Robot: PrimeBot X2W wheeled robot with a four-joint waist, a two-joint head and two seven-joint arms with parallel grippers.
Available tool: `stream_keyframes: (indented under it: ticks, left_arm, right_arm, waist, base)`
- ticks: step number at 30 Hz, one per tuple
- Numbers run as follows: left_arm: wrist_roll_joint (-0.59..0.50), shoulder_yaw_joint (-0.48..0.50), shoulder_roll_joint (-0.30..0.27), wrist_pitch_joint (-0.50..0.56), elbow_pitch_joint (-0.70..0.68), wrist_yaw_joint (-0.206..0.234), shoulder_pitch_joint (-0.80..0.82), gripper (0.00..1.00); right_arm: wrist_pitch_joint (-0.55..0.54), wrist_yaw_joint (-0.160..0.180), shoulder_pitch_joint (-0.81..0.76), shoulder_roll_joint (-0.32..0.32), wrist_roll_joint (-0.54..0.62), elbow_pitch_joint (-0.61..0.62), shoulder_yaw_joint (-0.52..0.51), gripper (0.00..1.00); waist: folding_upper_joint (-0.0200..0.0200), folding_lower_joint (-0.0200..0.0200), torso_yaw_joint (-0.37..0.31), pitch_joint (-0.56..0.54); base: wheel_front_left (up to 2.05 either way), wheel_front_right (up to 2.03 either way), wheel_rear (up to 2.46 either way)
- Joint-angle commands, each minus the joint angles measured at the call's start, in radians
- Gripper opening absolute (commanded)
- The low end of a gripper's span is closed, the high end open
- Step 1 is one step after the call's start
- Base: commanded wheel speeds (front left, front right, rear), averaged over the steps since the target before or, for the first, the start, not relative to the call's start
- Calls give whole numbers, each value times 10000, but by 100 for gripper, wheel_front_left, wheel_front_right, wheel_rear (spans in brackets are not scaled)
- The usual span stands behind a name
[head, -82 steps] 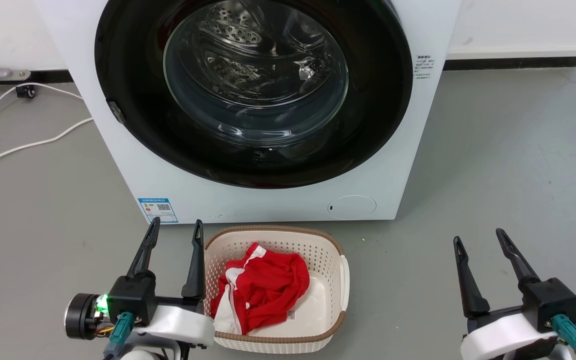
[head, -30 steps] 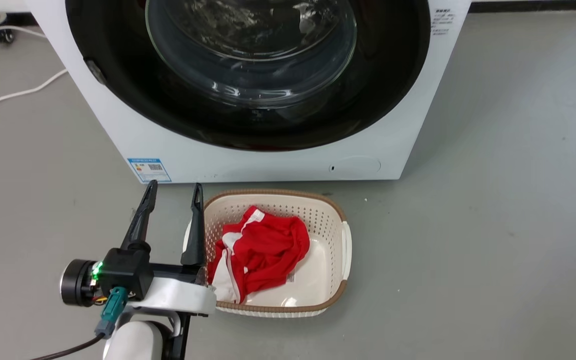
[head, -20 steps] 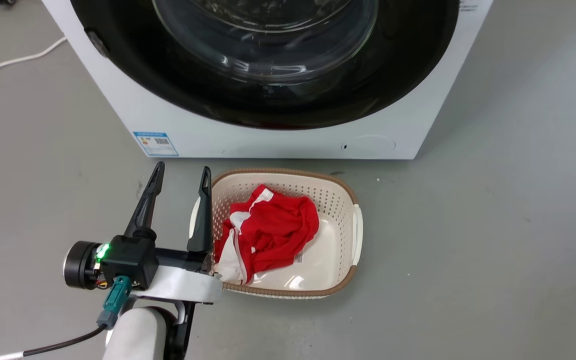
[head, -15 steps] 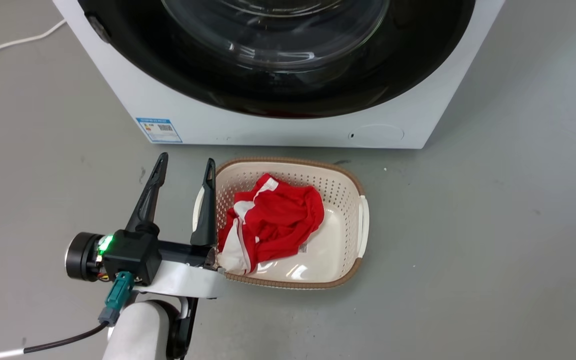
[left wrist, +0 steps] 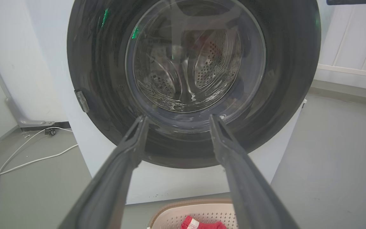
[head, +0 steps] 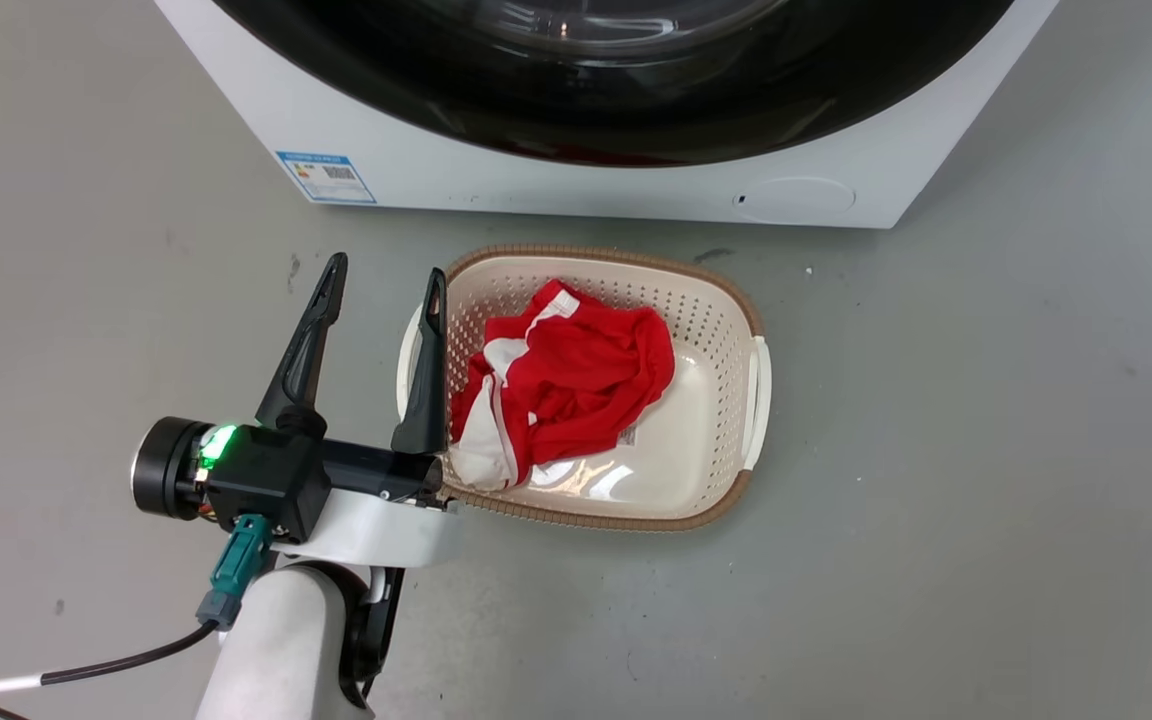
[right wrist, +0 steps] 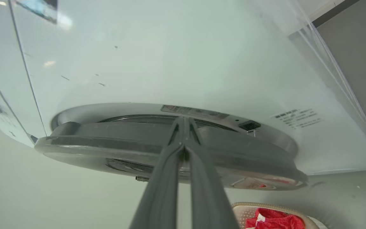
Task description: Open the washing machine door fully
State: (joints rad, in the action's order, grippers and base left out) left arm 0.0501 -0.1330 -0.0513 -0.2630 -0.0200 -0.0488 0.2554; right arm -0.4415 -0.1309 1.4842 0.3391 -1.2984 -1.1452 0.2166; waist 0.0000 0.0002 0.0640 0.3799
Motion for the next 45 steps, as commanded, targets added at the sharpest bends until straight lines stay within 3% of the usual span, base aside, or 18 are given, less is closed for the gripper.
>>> stream_keyframes:
  ticks: [1, 17, 26, 36, 45]
  left_arm:
    - [32, -21, 10, -27, -8, 8, 161, 100]
    - [86, -191, 15, -27, -122, 45, 460, 100]
    - [139, -244, 16, -27, -94, 149, 528, 100]
    - [236, -257, 15, -27, 116, 199, 333, 100]
    - [174, -204, 14, -27, 344, 162, -52, 100]
  right_arm:
    - [-121, 2, 154, 0, 55, -48, 47, 0]
    - [-486, 2, 907, -326, 369, -485, 247, 0]
    - [-1923, 2, 501, -345, -190, -76, 38, 0]
    - [-4493, 3, -878, -492, -1345, 814, -356, 0]
    - [-5470, 3, -2644, -844, -1812, 1999, -326, 0]
  waist:
    - [0, -2, 71, 133]
    - [0, -2, 364, 946]
    - [0, -2, 355, 931]
    - [0, -2, 73, 320]
    - [0, -2, -135, -645]
  base:
    - [0, 0, 0]
    - [0, 0, 0]
    - [0, 0, 0]
    - [0, 0, 0]
    - [0, 0, 0]
